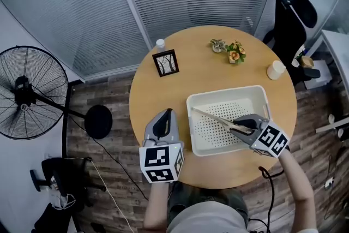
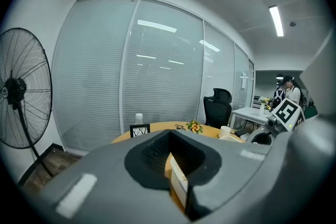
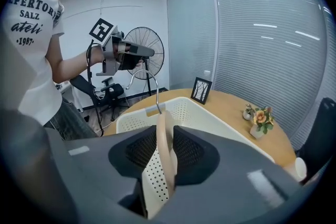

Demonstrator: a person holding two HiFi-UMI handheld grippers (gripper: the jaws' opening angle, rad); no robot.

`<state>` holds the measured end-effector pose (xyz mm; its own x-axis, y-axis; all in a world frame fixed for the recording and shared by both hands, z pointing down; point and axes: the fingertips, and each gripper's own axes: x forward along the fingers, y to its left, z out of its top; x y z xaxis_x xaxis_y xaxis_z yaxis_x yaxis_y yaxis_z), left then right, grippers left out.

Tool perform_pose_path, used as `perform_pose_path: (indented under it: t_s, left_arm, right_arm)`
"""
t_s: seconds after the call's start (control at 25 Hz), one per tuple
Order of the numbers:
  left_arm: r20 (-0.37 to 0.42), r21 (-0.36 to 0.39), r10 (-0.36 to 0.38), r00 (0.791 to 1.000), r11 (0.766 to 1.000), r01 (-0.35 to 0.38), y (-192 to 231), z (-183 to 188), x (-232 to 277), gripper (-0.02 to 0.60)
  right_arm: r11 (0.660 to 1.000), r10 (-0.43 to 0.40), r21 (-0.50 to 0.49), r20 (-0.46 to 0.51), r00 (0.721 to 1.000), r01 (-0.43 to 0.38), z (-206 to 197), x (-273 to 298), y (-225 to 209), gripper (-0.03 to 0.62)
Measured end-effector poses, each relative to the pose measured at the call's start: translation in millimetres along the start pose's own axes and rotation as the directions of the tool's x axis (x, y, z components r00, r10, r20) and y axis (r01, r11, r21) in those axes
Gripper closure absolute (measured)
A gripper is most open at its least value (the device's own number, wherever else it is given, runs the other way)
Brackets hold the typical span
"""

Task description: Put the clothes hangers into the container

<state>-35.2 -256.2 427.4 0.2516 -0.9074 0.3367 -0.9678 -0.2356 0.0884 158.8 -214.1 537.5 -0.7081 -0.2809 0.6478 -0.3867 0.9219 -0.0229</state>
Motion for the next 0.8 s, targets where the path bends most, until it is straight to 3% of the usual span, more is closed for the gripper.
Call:
perform_pose_path:
  t_s: [0.8]
  left_arm:
    - [-0.009, -0.02, 0.017, 1.0, 1.0, -0.018, 15.2, -10.1, -18.0, 0.58]
  right_arm:
    - [0.995, 0.061, -0.077, -0.11, 0.992, -0.07, -24.1, 19.9, 56.4, 0.38]
